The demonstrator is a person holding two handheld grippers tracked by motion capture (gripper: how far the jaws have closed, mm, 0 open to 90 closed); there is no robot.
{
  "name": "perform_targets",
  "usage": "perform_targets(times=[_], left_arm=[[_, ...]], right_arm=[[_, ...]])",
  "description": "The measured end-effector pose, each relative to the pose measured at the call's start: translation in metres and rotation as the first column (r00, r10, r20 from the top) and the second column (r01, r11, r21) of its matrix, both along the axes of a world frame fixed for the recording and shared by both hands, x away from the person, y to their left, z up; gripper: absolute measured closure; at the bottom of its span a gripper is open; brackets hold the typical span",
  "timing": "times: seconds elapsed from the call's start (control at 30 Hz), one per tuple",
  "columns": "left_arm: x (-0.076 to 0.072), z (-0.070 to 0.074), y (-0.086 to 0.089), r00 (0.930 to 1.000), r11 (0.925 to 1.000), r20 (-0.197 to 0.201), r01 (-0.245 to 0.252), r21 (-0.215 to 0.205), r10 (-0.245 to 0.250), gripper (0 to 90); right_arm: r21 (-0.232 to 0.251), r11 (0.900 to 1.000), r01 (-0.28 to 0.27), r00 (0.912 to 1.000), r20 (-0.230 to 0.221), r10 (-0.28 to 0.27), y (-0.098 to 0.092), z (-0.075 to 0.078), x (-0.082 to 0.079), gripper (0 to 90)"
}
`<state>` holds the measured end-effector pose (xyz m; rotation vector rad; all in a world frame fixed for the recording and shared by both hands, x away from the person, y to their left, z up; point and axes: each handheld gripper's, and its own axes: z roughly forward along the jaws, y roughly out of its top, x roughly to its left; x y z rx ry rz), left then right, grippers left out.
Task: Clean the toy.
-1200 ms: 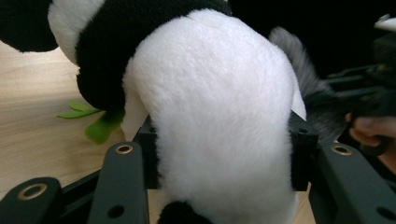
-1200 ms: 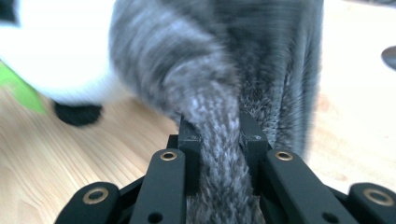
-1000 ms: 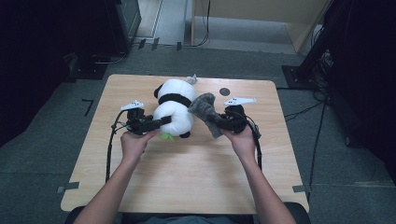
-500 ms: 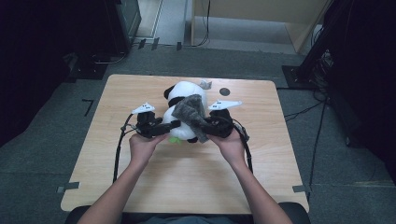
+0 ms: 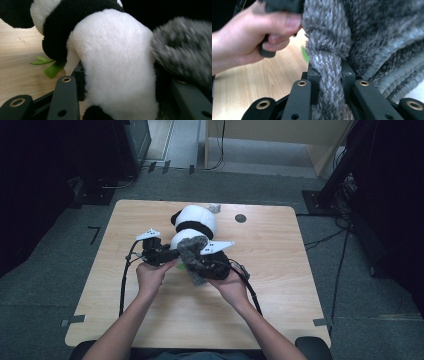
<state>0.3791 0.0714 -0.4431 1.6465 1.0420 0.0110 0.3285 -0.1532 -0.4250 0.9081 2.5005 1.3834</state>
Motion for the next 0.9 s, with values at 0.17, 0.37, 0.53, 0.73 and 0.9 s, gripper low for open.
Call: perform_targets(times=[0.17, 0.37, 0.53, 0.73, 0.9], left_arm=[[0.000, 0.003, 0.001, 0.9999, 0.9981, -0.010, 0.011, -0.061, -0.011, 48.0], [-0.001, 0.008, 0.006, 0.9999, 0.9970, 0.002, 0.017, -0.075, -0.017, 47.9], [0.000, 0.010, 0.012, 1.0000, 0.9962, -0.006, 0.007, -0.087, -0.008, 48.0], [0.000, 0.012, 0.017, 1.0000, 0.9962, 0.003, 0.006, -0.087, -0.006, 48.0], [-0.001, 0.013, 0.022, 0.9998, 0.9975, 0.020, 0.001, -0.071, 0.001, 48.0]], right_arm=[[-0.131, 0.990, -0.059, 0.9980, 0.016, 0.062, 0.023, -0.021, -0.009, 76.7], [-0.111, 0.993, -0.035, 0.9955, 0.084, 0.044, 0.019, -0.037, -0.007, 76.9], [-0.094, 0.996, -0.009, 0.9975, 0.069, 0.016, 0.006, -0.045, 0.003, 76.9], [-0.106, 0.993, 0.050, 0.9982, 0.038, -0.046, -0.013, -0.050, 0.016, 76.8], [-0.101, 0.991, 0.084, 0.9964, 0.018, -0.082, -0.025, -0.048, 0.023, 76.8]])
